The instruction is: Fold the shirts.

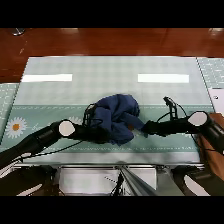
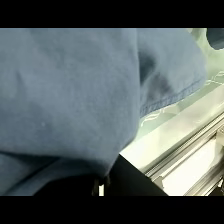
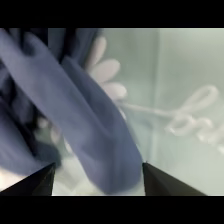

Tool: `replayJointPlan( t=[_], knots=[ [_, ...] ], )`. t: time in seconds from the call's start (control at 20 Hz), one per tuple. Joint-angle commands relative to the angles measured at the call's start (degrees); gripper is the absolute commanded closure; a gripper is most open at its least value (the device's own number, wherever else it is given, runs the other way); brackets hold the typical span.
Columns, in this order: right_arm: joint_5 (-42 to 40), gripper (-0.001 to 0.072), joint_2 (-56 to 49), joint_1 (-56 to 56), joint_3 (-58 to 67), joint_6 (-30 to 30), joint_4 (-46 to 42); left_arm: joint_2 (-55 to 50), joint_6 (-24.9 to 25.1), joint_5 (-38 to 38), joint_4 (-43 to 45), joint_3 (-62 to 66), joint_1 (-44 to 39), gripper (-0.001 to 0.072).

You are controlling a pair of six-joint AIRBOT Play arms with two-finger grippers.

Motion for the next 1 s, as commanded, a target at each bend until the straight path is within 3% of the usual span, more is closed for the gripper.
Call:
replayJointPlan(
  t=[0.0,0.05,0.1,0.15,0.35,0.7,0.8,0.95],
  knots=[
    [-5.9,0.0153,-7.0,3.7,2.0,-0.5,3.7,0.0,0.4,-0.6,-0.2,0.6,0.1,0.0684],
    [-5.2,0.0322,-8.7,3.7,3.2,-1.6,4.9,0.0,0.4,-1.2,-0.2,1.0,0.1,0.0684],
    [-3.8,0.0621,-10.1,3.6,4.9,-4.1,6.3,0.1,0.5,-1.7,-0.2,1.7,0.2,0.0685],
    [-1.9,0.0681,-10.9,3.6,7.3,-6.4,6.8,0.7,1.1,-2.3,-0.2,2.9,1.1,0.0684],
    [8.8,0.0682,-9.7,-1.6,30.0,-4.0,-1.5,8.3,3.0,-5.5,-0.2,15.5,12.7,0.0684],
    [15.1,0.0682,-8.7,-10.6,85.2,2.7,-6.4,16.2,3.0,-6.5,-0.2,50.9,37.9,0.0685],
    [15.9,0.0682,-6.4,-11.9,93.0,2.7,-9.3,17.3,3.0,-9.9,-0.2,58.8,44.3,0.0685],
    [15.6,0.0682,2.3,-13.4,93.7,2.7,-16.3,20.4,3.0,-16.5,1.2,67.1,53.6,0.0685]
  ],
)
